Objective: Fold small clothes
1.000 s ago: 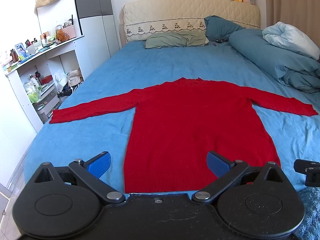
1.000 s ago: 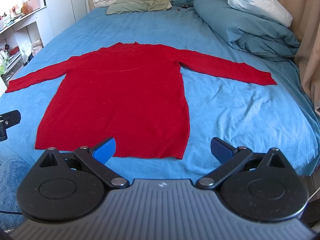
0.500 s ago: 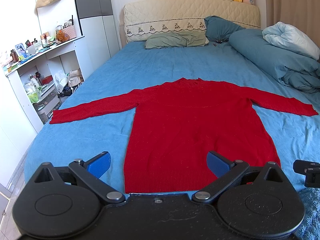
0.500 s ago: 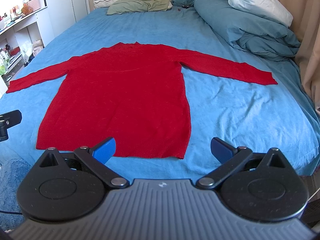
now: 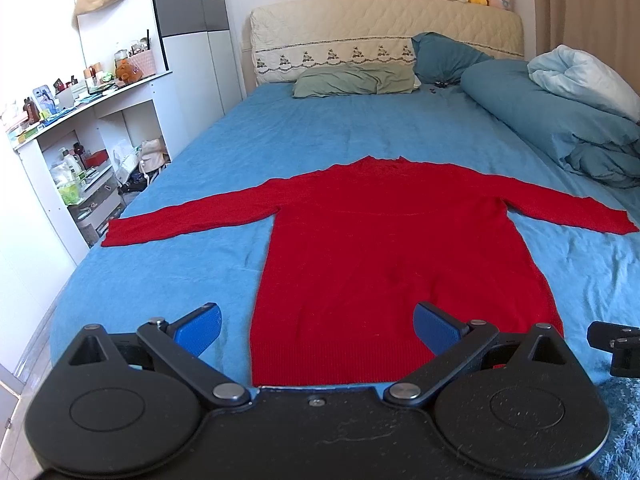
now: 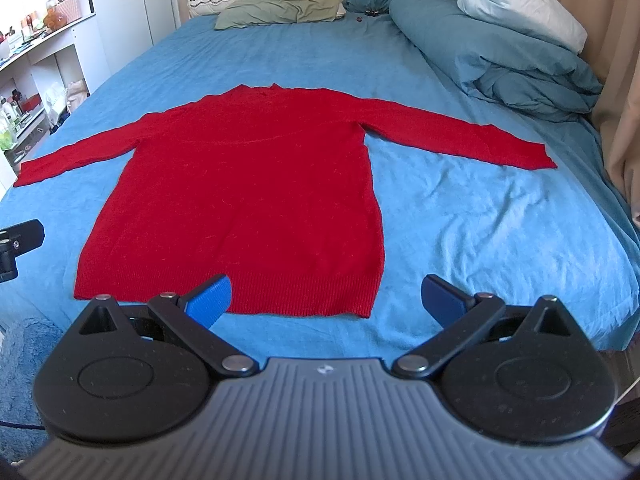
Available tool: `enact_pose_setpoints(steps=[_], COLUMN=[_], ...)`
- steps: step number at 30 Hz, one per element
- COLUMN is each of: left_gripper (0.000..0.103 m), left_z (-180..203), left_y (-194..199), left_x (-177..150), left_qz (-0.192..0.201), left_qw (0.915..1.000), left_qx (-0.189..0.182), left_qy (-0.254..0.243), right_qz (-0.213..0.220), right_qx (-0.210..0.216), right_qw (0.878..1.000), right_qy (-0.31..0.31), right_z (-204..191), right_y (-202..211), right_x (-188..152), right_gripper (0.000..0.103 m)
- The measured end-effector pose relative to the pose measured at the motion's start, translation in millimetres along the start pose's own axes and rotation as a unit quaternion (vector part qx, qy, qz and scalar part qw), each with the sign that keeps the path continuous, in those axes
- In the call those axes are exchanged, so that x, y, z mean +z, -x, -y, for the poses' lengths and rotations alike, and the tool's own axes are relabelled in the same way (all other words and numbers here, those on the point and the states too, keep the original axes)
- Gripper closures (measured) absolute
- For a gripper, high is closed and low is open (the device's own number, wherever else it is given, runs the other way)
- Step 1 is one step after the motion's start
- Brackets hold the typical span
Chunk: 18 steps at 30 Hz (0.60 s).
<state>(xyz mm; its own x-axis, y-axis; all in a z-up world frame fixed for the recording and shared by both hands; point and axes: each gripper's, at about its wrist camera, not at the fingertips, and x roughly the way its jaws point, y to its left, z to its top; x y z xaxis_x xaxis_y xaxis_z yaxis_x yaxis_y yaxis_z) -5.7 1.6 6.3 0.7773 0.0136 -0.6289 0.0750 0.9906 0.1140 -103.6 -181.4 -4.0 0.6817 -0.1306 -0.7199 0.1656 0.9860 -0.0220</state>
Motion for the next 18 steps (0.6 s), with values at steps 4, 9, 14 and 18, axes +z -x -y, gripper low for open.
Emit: enact_pose_setpoints(steps=[4, 9, 14, 18], left_gripper=[0.0, 0.0, 0.0, 0.0], left_z=[-0.2, -0.1, -0.7, -1.9], left_y=[0.0, 0.0, 0.2, 0.8], left_x=[0.0, -0.1, -0.2, -0.1], left_qz=[0.0, 0.0, 0.0, 0.001], left_qw=[1.0, 1.0, 1.0, 1.0], left_qx=[0.0, 0.0, 0.001, 0.001], left_qy=[0.0, 0.0, 0.0, 0.0], right_qz=[0.0, 0.0, 0.0, 0.0], right_qx=[0.0, 0.0, 0.0, 0.0], right_qw=[1.0, 1.0, 1.0, 1.0], right_qy=[0.0, 0.0, 0.0, -0.001], right_z=[0.1, -0.3, -1.7, -0.6], right_y=[0.2, 0.3, 0.1, 0.3], right_x=[-0.1, 0.2, 0.4, 0.5], right_gripper=[0.0, 0.0, 0.0, 0.0])
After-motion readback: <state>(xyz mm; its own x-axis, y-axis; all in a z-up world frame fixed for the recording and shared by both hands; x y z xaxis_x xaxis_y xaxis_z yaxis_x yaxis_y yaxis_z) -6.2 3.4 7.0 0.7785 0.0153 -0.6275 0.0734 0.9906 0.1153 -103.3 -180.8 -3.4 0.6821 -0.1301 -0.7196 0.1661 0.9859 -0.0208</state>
